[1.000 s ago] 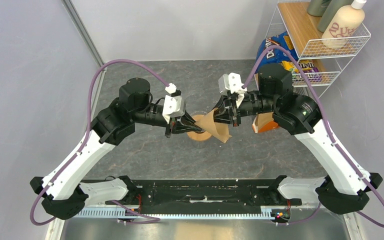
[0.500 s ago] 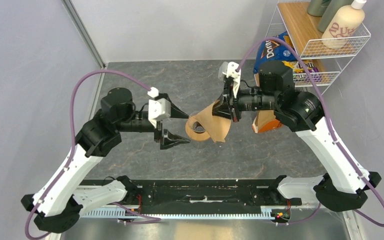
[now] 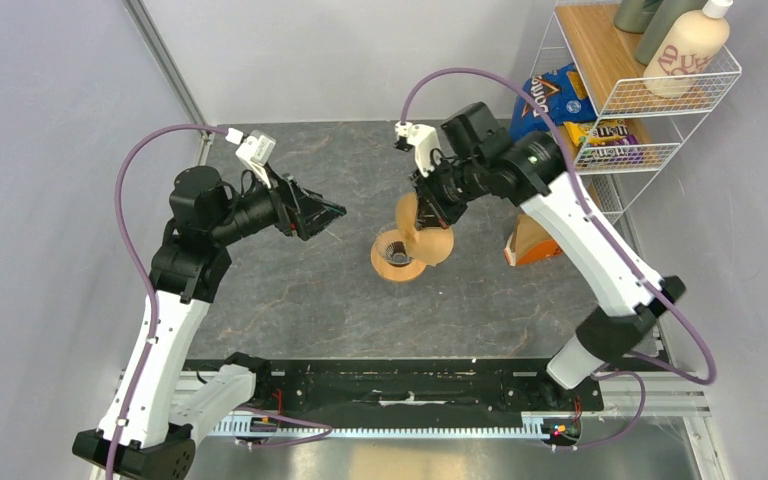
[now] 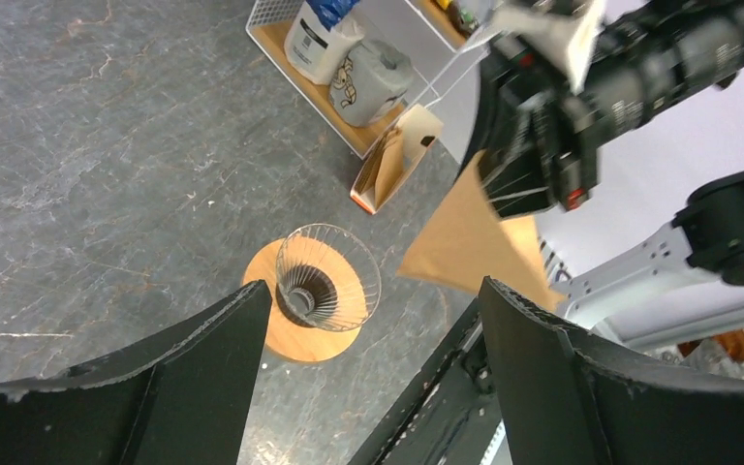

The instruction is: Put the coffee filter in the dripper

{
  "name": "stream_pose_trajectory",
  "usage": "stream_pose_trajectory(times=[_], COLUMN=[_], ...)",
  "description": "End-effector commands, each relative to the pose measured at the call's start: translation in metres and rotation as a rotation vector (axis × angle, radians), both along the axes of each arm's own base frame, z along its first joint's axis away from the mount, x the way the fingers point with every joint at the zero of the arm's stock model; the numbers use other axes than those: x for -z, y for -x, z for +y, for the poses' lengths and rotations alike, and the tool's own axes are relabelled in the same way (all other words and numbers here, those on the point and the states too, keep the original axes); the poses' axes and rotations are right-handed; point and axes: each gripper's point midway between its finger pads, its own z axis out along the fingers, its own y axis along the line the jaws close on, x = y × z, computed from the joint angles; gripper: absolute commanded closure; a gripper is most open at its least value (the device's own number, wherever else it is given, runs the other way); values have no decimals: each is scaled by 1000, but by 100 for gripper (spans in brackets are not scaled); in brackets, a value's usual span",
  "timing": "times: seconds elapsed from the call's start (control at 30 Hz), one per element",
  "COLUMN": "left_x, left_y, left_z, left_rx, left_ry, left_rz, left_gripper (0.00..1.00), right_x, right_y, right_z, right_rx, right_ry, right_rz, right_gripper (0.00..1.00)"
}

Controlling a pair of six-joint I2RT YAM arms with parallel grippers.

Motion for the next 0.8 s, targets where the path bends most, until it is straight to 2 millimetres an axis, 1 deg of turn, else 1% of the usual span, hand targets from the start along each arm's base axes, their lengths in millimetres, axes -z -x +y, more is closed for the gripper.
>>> stream_pose_trajectory(times=[0.0, 0.2, 0.27, 0.4, 0.6, 0.63, 0.77], left_x=[-23, -21, -22, -23, -24, -24, -23], left_y=[-1, -1, -1, -1, -2, -3, -3], left_z=[8, 11, 11, 10, 9, 9, 8], left_rx=[-77, -82, -79, -69, -60, -59, -53], left_ry=[106, 117, 118, 121, 124, 123, 118], left_rz=[7, 21, 20, 16, 18, 16, 18], left_gripper=[13, 13, 12, 12, 12, 12, 12], right_x=[11, 36, 41, 49, 61, 63, 64], right_y=[2, -17, -20, -28, -39, -41, -47], right_z=[-11, 2, 6, 16, 24, 25, 28], right_rx=[39, 28, 6, -18, -30, -31, -30], right_ry=[86, 111, 115, 113, 119, 122, 119], right_rz=[64, 69, 73, 76, 71, 69, 53], right_gripper=[100, 100, 100, 96, 93, 89, 64])
